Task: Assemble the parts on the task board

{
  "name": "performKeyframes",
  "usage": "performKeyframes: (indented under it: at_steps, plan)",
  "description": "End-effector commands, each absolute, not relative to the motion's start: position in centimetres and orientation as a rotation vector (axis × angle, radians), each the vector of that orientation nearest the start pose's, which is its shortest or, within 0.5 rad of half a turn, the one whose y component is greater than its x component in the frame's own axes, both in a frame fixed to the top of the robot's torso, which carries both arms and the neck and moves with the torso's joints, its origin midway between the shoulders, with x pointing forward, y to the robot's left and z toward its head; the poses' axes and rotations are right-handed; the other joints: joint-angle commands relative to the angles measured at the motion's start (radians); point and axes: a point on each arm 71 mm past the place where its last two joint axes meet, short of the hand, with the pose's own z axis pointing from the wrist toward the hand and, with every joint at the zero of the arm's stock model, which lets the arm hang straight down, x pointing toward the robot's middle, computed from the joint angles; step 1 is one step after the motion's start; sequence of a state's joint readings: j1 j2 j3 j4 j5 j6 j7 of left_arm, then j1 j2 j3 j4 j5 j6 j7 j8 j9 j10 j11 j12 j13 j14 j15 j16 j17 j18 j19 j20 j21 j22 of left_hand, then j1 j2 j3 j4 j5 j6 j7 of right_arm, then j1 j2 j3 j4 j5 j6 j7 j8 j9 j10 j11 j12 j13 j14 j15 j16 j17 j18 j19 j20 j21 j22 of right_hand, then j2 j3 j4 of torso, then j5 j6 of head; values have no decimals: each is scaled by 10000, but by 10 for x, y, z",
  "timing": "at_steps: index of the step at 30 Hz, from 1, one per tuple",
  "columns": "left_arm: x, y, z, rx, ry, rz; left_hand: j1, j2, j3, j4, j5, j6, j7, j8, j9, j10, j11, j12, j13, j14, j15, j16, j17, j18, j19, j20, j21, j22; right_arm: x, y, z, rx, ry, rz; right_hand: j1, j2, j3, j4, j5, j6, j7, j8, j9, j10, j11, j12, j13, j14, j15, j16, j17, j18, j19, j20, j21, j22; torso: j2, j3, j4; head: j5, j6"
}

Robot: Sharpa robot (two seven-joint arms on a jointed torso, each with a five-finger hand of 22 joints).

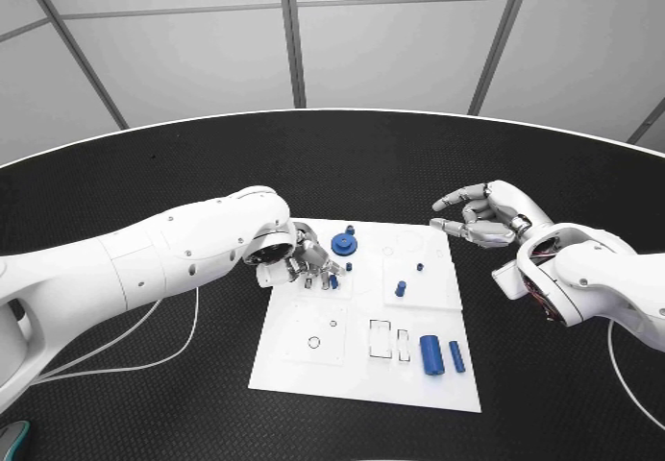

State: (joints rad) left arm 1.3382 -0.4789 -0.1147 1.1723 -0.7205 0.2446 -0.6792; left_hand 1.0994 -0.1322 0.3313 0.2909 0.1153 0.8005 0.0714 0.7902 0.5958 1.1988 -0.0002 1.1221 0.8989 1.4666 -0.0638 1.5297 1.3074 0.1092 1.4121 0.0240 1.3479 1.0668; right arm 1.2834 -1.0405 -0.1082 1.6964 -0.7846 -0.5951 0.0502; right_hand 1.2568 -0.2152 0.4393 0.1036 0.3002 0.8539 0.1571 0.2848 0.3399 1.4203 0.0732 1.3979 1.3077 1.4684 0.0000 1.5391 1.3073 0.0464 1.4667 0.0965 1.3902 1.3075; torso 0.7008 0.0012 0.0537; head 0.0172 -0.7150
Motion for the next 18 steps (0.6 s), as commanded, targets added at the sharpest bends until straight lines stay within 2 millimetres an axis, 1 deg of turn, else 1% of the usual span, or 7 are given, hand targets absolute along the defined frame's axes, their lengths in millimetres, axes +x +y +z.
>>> performKeyframes:
  at_steps: [1, 9, 18]
  plan:
    - [532, 131, -210, -3684, 25376, -4049, 123, -30, 13, -3, 26, -83, -6, 44, 19, 2, -30, 40, -1, 810, -45, 48, 1730, -189, 67, -23, 67, 8, 460, -260, -149, 5136, 14934, 9130, -10, -2, -8, 47, 20, 3, 5, 50, -8, 73, -31, 42, 964, 819, -77, -56, 1834, 54, 249, -47, -54, 727, 1, 0, 1, -4, 0]
    - [533, 131, -210, -3615, 25467, -3996, 300, 28, 96, -14, 34, -101, -12, 59, 53, 2, -35, 75, 13, 815, -48, 59, 1754, -190, 60, -23, 86, 33, 460, -260, -149, 5135, 14949, 9132, -6, 2, -3, 51, 27, 5, 4, 58, -8, 81, -32, 50, 971, 821, -78, -54, 1840, 51, 254, -49, -46, 736, 7, 3, 3, -9, -7]
    - [533, 128, -211, -3543, 25522, -3990, 327, 35, 109, -15, 34, -103, -13, 61, 57, 1, -36, 78, 12, 819, -48, 66, 1771, -194, 65, -23, 97, 55, 460, -260, -149, 5131, 14967, 9141, -6, 2, -3, 51, 27, 5, 4, 58, -8, 81, -32, 50, 971, 821, -78, -54, 1840, 51, 254, -49, -46, 736, 11, 1, 2, -22, -35]
